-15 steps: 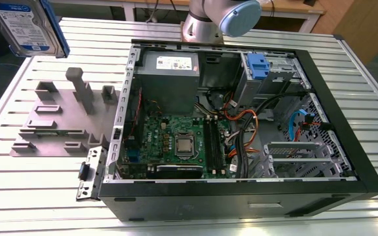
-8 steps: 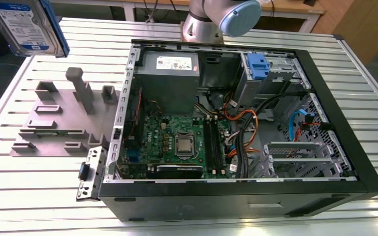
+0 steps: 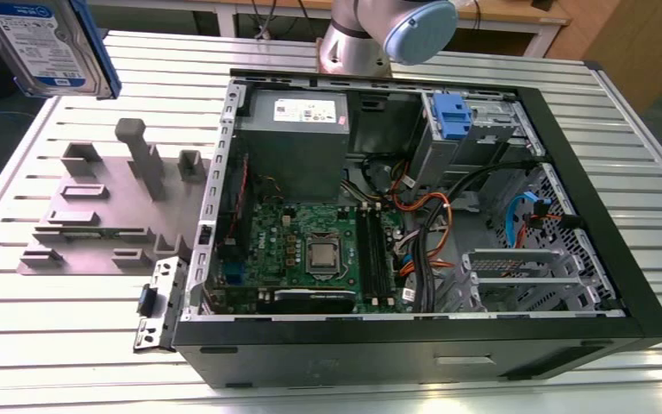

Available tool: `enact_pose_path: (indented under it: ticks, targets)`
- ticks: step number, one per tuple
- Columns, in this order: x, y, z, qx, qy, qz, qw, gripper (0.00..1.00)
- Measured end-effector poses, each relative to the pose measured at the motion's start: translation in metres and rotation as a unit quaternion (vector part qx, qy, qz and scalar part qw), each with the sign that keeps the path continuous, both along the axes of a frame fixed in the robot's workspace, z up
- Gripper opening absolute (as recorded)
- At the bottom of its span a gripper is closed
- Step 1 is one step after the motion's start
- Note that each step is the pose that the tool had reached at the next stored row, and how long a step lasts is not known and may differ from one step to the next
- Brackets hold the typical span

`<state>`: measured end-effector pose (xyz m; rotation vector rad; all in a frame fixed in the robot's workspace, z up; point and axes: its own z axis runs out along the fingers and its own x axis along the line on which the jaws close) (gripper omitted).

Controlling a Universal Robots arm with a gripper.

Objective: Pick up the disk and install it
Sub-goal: 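Pick up the disk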

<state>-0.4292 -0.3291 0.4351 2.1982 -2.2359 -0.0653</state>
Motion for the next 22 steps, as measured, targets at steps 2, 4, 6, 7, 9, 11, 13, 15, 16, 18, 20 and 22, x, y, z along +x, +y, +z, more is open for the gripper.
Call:
enact_pose_path:
  ticks: [2,4,6,7,9,11,13,15,16,18,20,22]
  targets:
    - [0.0000,0.0000,0.0008,0.0000,0.0000,0.000,1.00000,0.36]
    - [0.0000,0.0000,0.0016,0.0000,0.0000,0.000,1.00000,0.36]
    - [0.0000,0.0000,0.0024,0.0000,0.0000,0.000,1.00000,0.36]
    - [0.0000,0.0000,0.0028,0.0000,0.0000,0.000,1.00000,0.36]
    - [0.0000,0.0000,0.0034,0.0000,0.0000,0.000,1.00000,0.36]
    - [0.0000,0.0000,0.0041,0.0000,0.0001,0.000,1.00000,0.36]
    - [0.0000,0.0000,0.0046,0.0000,0.0000,0.000,1.00000,0.36]
    - [0.0000,0.0000,0.0054,0.0000,0.0000,0.000,1.00000,0.36]
    - [0.0000,0.0000,0.0056,0.0000,0.0000,0.000,1.00000,0.36]
    - [0.0000,0.0000,0.0060,0.0000,0.0001,0.000,1.00000,0.36]
    - [0.0000,0.0000,0.0072,0.0000,0.0000,0.000,1.00000,0.36]
    - [0.0000,0.0000,0.0077,0.0000,0.0000,0.000,1.00000,0.36]
